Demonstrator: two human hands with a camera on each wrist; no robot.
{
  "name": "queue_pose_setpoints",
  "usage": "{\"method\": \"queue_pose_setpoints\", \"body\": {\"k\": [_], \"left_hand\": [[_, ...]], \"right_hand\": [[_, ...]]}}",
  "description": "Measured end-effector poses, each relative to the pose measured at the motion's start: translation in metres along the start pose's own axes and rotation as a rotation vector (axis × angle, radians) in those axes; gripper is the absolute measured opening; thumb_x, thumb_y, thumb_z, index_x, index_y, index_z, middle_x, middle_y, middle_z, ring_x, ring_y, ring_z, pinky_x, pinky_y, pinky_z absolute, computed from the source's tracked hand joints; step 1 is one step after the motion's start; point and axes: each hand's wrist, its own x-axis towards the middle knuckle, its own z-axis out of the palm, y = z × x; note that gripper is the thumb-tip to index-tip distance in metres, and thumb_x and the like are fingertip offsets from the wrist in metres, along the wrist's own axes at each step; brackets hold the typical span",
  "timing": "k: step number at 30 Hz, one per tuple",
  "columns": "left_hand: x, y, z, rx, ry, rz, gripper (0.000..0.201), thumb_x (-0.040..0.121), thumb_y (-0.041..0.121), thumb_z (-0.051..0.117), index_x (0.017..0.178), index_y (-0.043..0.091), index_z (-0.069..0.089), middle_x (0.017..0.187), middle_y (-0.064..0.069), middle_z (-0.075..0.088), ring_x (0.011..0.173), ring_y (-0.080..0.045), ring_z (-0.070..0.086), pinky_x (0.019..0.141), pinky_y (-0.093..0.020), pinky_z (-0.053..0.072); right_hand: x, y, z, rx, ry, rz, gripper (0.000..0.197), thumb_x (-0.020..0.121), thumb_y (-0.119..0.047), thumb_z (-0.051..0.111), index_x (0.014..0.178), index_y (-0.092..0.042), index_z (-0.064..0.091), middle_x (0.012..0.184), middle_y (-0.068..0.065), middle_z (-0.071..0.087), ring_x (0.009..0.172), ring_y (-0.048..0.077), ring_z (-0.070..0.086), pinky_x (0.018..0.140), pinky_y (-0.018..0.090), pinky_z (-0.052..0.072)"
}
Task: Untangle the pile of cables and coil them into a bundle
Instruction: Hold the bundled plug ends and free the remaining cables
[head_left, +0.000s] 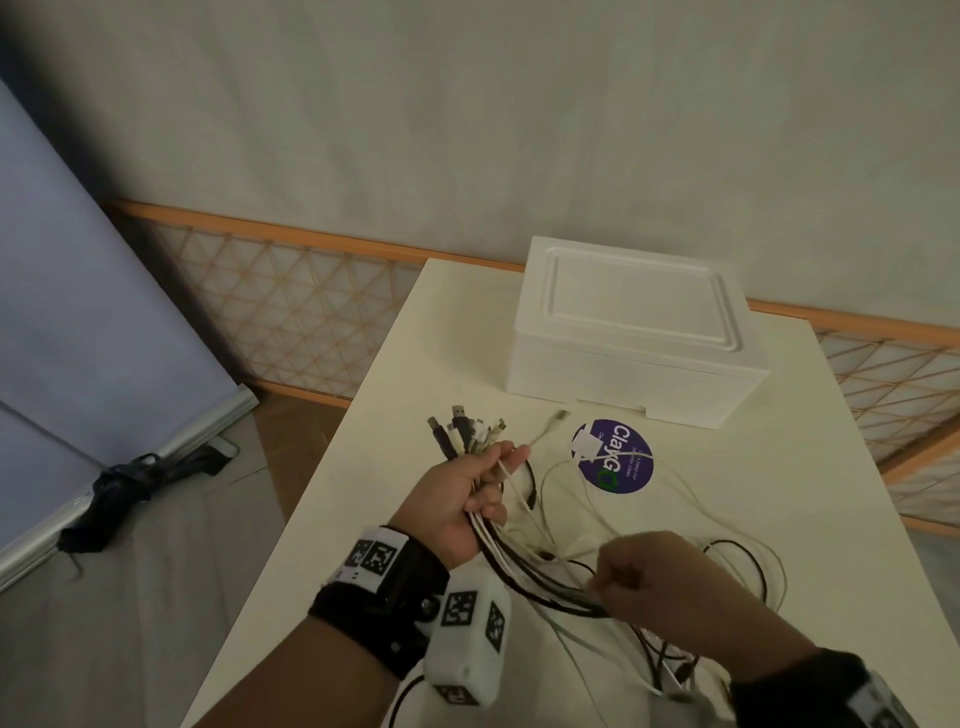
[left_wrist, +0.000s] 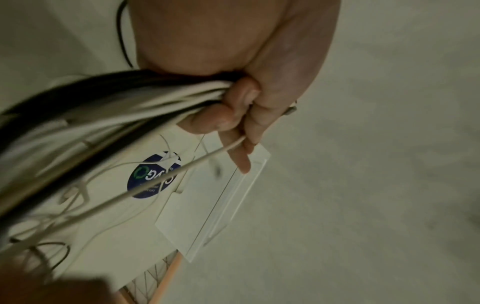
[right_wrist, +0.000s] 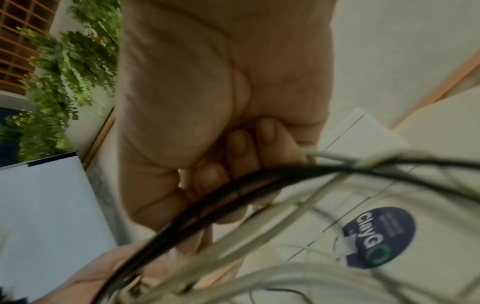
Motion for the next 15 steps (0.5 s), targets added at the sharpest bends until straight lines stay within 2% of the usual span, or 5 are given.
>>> {"method": "queue_pose_setpoints", "body": {"k": [4,8,11,13,15], "left_hand": [[0.008,0.001,0.001,0.046,0.036,0.04,0.018,0.098,0.016,0.046,0.097,0.01,0.063,0.085,0.001,0.075,0.026,-0.002,0.025,0.034,-0.012,0.028],[0.011,-0.001,0.001,0.037,0.077,0.08,0.021,0.098,0.012,0.044,0.108,0.01,0.063,0.077,0.002,0.073,0.027,-0.002,0.025,0.035,-0.013,0.028],[0.009,-0.007,0.003,0.026,0.079,0.076,0.019,0.097,0.007,0.044,0.098,0.007,0.063,0.085,-0.003,0.075,0.028,-0.002,0.023,0.035,-0.014,0.029],[0.007,-0.012,0.006,0.019,0.082,0.06,0.019,0.095,0.003,0.043,0.09,0.007,0.06,0.095,-0.009,0.074,0.028,-0.003,0.023,0.035,-0.015,0.03],[0.003,-0.019,0.011,0.024,0.09,0.043,0.019,0.092,0.0,0.043,0.084,0.008,0.057,0.097,-0.013,0.074,0.028,-0.005,0.023,0.034,-0.015,0.029]], "right_hand": [[-0.012,0.029,-0.017,-0.134,-0.113,0.147,0.014,0.063,-0.026,0.058,0.054,-0.019,0.05,0.048,-0.008,0.046,0.047,0.005,0.042,0.05,0.021,0.032],[-0.011,0.05,-0.025,-0.178,0.031,0.228,0.007,0.063,-0.031,0.055,0.056,-0.032,0.056,0.062,-0.017,0.057,0.065,0.001,0.054,0.064,0.021,0.046],[-0.006,0.035,-0.022,-0.128,0.279,0.079,0.027,0.071,-0.025,0.065,0.093,-0.042,0.063,0.1,-0.023,0.055,0.1,0.005,0.053,0.093,0.03,0.045],[0.005,0.01,-0.017,-0.019,0.382,-0.014,0.037,0.079,-0.021,0.067,0.115,-0.031,0.062,0.111,-0.019,0.052,0.107,0.004,0.05,0.096,0.028,0.043],[0.019,-0.018,-0.006,0.037,0.322,-0.064,0.039,0.087,-0.032,0.061,0.125,-0.032,0.054,0.113,-0.018,0.055,0.103,0.001,0.052,0.09,0.021,0.043]]}}
